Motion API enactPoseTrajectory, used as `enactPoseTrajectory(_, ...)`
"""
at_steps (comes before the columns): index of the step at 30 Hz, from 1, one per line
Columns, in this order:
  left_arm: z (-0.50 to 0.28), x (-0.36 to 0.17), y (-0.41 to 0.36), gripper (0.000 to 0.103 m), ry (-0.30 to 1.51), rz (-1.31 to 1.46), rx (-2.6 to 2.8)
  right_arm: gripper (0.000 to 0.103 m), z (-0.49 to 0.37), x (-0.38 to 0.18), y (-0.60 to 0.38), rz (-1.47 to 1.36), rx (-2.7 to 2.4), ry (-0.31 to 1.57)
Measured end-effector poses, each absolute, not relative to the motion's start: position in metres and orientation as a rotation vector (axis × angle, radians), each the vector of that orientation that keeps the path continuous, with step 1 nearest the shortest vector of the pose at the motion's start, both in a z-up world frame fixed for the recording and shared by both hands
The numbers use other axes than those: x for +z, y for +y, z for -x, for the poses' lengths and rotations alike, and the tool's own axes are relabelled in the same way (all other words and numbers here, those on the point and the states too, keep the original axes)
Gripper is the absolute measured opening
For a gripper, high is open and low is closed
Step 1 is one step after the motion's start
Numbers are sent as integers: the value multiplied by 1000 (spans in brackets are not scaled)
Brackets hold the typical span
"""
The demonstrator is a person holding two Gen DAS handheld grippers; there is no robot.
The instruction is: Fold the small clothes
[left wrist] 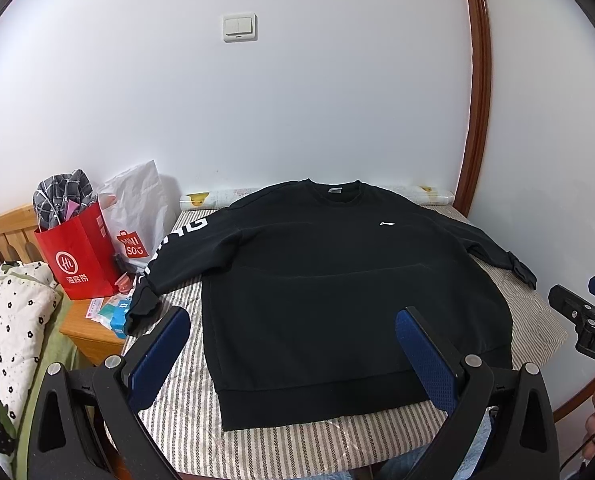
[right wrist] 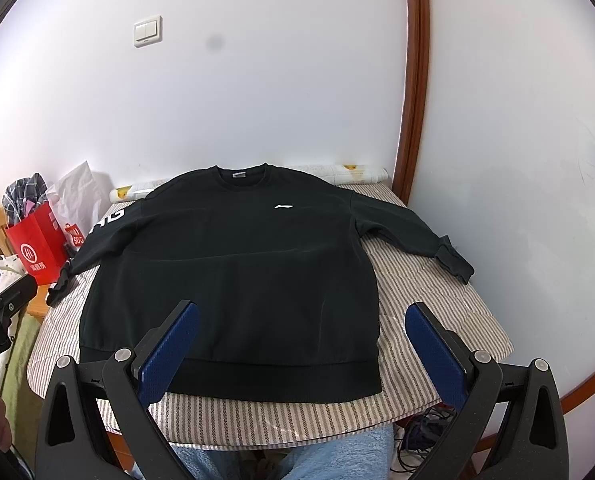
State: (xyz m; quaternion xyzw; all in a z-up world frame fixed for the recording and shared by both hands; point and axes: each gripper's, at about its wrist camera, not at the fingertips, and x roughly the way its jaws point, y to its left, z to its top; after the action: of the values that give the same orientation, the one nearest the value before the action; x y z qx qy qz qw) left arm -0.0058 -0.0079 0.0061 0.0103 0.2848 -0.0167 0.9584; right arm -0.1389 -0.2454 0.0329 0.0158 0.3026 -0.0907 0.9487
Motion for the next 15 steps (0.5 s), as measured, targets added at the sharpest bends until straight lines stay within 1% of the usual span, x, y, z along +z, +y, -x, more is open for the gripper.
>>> enactPoseTrajectory(15, 8, 5, -3, 103, 577, -15, -35, 101, 139, 33, -244, -28, -189, 616)
